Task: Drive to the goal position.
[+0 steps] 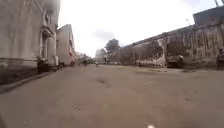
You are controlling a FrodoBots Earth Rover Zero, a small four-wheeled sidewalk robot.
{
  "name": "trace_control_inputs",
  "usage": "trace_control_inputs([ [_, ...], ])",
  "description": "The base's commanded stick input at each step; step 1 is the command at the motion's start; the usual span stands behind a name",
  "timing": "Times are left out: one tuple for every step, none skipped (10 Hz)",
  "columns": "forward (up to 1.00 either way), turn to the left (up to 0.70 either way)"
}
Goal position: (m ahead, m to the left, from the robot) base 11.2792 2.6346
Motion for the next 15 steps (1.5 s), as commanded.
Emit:
trace_control_inputs([
  [0.70,-0.31],
  [0.70,-0.31],
  [0.70,-0.32],
  [0.70,-0.32],
  [0.70,0.02],
  [0.70,0.09],
  [0.70,0.10],
  [0.70,0.01],
  [0.70,0.00],
  [0.70,0.00],
  [0.70,0.00],
  [0.70,-0.30],
  [0.70,-0.11],
  [0.70,0.05],
  [0.70,0.07],
])
